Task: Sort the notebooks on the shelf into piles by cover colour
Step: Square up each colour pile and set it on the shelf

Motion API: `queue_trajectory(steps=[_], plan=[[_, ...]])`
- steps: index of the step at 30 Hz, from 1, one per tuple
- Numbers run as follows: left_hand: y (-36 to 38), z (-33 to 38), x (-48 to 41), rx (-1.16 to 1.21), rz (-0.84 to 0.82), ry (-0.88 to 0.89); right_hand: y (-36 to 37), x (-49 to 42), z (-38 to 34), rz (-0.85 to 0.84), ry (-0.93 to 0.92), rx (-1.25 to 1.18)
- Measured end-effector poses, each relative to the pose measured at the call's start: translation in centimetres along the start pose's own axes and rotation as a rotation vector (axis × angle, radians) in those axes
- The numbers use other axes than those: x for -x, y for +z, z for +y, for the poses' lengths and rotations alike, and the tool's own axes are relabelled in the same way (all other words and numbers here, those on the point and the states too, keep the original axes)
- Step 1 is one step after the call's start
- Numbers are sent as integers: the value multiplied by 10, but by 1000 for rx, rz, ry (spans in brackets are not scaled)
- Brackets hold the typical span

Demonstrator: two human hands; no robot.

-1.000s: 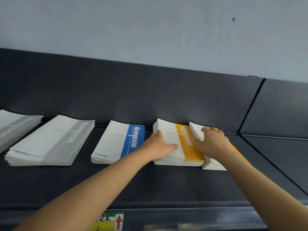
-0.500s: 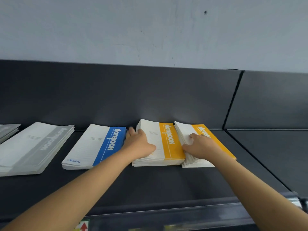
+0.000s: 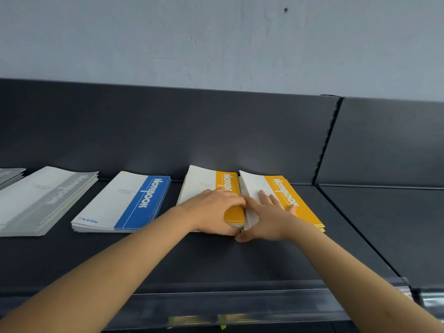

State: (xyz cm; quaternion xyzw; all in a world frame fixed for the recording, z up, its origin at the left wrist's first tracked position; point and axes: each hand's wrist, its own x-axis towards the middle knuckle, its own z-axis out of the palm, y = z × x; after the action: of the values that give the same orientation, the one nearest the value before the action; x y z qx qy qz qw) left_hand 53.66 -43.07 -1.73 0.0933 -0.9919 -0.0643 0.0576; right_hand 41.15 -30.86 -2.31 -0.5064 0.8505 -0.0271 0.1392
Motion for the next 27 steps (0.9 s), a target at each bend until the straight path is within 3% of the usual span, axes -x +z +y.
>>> queue_trajectory(steps=[11,15,17,19,23,27], plan=[[-1,6,-3,-81,-15,1,-6,3,12,37,-40,33],[-2,47,-30,565,83,-299,-30,0,51,125,-57,-435],[3,64,-53,745,38,-499,-39,-5,80,295,90,-697],[10,78,-70,890,-34,-687,-38,-9,103,366,293,-790],[28,83,-92,1065,59,-863,-27,-11,119,144,291,-1179],[30,80,-97,1198,203,-915,-21,-1,123,115,207,-1357]])
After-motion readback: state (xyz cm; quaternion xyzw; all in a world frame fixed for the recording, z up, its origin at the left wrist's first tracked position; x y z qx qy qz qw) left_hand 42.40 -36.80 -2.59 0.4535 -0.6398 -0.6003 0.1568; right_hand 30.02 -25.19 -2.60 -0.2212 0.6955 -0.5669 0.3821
